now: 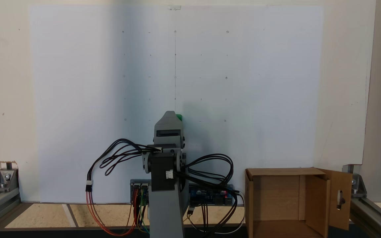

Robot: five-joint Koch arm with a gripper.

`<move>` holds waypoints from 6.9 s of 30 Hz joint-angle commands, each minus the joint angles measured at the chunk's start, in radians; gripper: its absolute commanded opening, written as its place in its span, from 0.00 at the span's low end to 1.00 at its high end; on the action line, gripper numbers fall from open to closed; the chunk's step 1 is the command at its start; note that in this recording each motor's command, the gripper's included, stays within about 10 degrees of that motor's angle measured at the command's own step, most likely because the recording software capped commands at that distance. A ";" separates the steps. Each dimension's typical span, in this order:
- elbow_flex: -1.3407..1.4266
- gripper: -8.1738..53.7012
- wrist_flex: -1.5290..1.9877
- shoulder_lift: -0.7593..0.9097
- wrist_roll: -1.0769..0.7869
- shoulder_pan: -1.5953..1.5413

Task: Grasp a green dice and put it in the bin.

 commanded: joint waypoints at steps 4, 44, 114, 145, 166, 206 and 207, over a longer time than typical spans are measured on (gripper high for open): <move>-0.002 0.84 -0.049 -0.003 -0.020 -0.005; 0.138 0.83 -0.278 -0.172 -0.020 0.012; -0.181 0.32 -0.048 -0.247 0.043 0.078; -0.865 0.32 0.040 -0.509 -0.549 1.350; -0.830 0.32 -0.276 -0.781 -0.778 1.898; -0.382 0.85 -0.727 0.046 0.003 -0.029; -0.345 0.85 -0.792 0.069 0.003 -0.104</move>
